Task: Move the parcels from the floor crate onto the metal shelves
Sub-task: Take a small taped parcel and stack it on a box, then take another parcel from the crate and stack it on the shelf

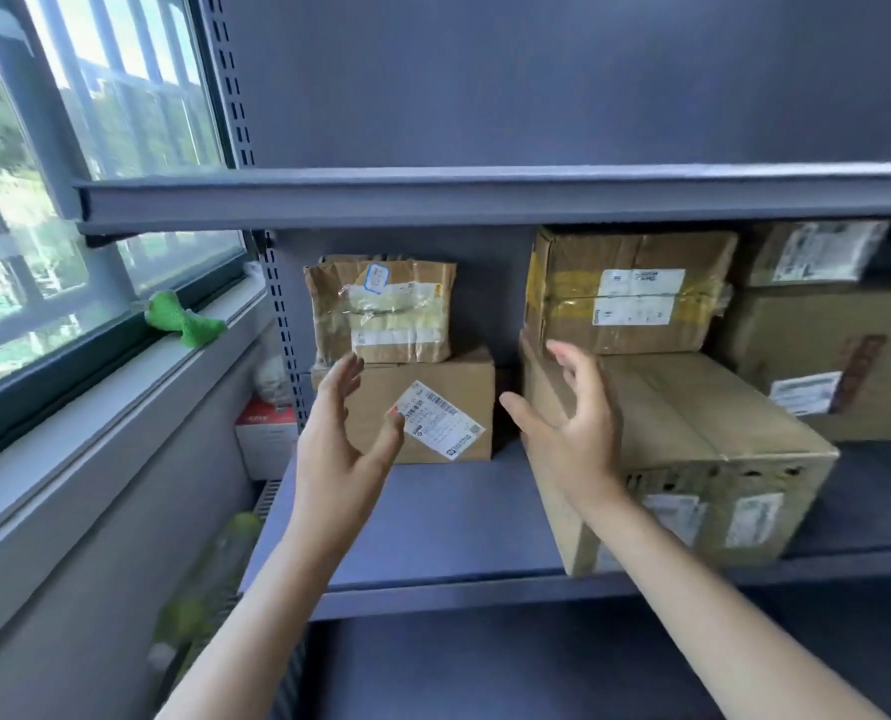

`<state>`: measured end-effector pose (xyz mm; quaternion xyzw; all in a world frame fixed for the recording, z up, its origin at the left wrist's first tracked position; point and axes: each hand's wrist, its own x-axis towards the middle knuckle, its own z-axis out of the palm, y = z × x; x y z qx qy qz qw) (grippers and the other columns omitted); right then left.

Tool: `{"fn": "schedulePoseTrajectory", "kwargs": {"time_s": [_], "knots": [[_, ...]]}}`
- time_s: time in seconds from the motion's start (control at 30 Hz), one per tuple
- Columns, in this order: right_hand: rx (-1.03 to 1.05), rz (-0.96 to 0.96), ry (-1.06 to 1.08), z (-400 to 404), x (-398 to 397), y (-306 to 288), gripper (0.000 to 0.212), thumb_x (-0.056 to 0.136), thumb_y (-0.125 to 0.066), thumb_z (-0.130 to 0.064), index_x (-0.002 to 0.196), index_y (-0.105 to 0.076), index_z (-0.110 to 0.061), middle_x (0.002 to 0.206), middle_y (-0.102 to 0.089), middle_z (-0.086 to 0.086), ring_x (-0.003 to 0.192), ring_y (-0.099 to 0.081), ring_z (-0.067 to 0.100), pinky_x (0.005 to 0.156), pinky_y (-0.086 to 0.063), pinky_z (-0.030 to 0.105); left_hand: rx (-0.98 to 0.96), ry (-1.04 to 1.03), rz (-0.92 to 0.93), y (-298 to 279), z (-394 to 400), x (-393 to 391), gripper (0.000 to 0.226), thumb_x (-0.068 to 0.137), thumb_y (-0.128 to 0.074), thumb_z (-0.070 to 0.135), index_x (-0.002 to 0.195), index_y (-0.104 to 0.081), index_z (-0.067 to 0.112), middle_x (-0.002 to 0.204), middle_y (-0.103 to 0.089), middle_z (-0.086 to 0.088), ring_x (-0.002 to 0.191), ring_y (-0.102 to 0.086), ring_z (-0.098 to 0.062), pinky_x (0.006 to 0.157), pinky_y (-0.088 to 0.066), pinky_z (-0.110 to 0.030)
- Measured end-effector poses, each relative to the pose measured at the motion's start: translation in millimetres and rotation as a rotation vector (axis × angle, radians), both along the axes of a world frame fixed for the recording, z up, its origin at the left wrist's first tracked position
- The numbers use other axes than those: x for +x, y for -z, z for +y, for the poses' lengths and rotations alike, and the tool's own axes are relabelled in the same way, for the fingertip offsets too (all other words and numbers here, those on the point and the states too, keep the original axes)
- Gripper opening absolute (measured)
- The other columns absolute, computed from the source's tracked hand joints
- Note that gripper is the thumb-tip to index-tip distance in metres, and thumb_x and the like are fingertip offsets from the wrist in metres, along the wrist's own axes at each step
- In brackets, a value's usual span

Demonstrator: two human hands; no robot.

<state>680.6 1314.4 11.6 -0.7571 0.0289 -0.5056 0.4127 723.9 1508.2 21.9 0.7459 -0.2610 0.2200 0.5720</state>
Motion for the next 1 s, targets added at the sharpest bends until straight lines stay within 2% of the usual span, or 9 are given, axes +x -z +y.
{"fn": "schedulePoseTrajectory", "kwargs": {"time_s": [0.17,0.33,0.47,0.57,0.6,0.73,0.8,0.93,1.0], "knots": [[-0.027,-0.014,0.020,-29.6,-88.6,9.4,0.054,0.073,-0.073,-0.022,0.120,-0.050,-0.011,0.120,-0.050,0.003,0.118,-0.049,0.021,0.102,-0.040,0.034,0.050,0.050,0.039,17.1,-29.5,-76.0,0.062,0.081,-0.067,0.004,0.136,-0.038,0.012,0.134,-0.048,0.006,0.127,-0.046,-0.015,0.104,-0.037,-0.032],[-0.141,0.028,0.053,-75.1,-185.3,23.5,0.057,0.072,-0.075,-0.017,0.121,-0.051,0.000,0.121,-0.047,0.004,0.116,-0.050,0.026,0.101,-0.042,0.034,0.199,0.064,0.008,27.2,-66.9,-153.8,0.066,0.079,-0.070,0.010,0.137,-0.038,0.014,0.134,-0.043,0.009,0.128,-0.042,-0.017,0.104,-0.037,-0.037],[-0.243,0.102,0.040,-113.8,-263.0,48.4,0.057,0.072,-0.073,-0.018,0.122,-0.050,-0.003,0.122,-0.046,0.003,0.117,-0.046,0.014,0.100,-0.040,0.020,0.324,0.066,-0.024,43.5,-98.3,-223.8,0.070,0.077,-0.073,0.014,0.137,-0.037,0.017,0.129,-0.040,0.013,0.123,-0.037,-0.007,0.102,-0.028,-0.020],[-0.212,0.227,0.043,-138.5,-317.9,75.1,0.058,0.072,-0.076,-0.015,0.123,-0.050,-0.006,0.123,-0.046,-0.001,0.117,-0.044,0.012,0.100,-0.036,0.019,0.385,0.061,-0.014,60.5,-117.9,-270.6,0.069,0.076,-0.073,0.014,0.137,-0.040,0.014,0.130,-0.041,0.010,0.121,-0.035,-0.007,0.099,-0.019,-0.004],[-0.209,0.282,0.054,-145.0,-334.5,84.8,0.058,0.072,-0.077,-0.012,0.123,-0.051,-0.006,0.123,-0.046,0.000,0.118,-0.045,0.013,0.101,-0.033,0.019,0.411,0.063,-0.006,67.5,-122.7,-284.6,0.069,0.076,-0.073,0.013,0.136,-0.041,0.012,0.132,-0.042,0.007,0.123,-0.035,-0.011,0.101,-0.018,-0.005],[-0.204,0.481,0.079,-159.2,-390.0,125.8,0.059,0.072,-0.077,-0.009,0.125,-0.052,-0.008,0.128,-0.050,0.007,0.120,-0.043,0.014,0.101,-0.030,0.019,0.601,0.078,0.003,103.9,-132.4,-331.2,0.065,0.075,-0.074,0.013,0.133,-0.046,0.008,0.139,-0.045,-0.009,0.127,-0.039,-0.030,0.105,-0.028,-0.037],[-0.207,0.543,0.081,-158.4,-410.8,146.2,0.059,0.071,-0.078,-0.007,0.124,-0.052,-0.008,0.128,-0.050,0.008,0.120,-0.041,0.011,0.101,-0.032,0.023,0.703,0.071,0.022,126.3,-132.1,-348.2,0.064,0.075,-0.074,0.014,0.132,-0.047,0.007,0.139,-0.045,-0.013,0.126,-0.041,-0.035,0.103,-0.030,-0.042],[-0.254,0.632,0.094,-146.1,-440.5,184.0,0.059,0.064,-0.081,-0.002,0.118,-0.057,-0.001,0.121,-0.055,0.016,0.115,-0.040,0.015,0.101,-0.021,0.004,0.843,0.088,0.154,170.2,-120.5,-375.2,0.067,0.074,-0.073,0.016,0.135,-0.046,0.006,0.143,-0.041,-0.017,0.127,-0.039,-0.039,0.105,-0.031,-0.047],[-0.268,0.693,0.095,-139.1,-451.0,201.9,0.058,0.063,-0.082,-0.003,0.116,-0.059,-0.001,0.119,-0.057,0.018,0.114,-0.041,0.017,0.102,-0.025,0.008,0.890,0.102,0.224,187.2,-111.6,-383.9,0.068,0.074,-0.073,0.018,0.136,-0.046,0.007,0.144,-0.040,-0.016,0.128,-0.038,-0.039,0.105,-0.031,-0.048]]}}
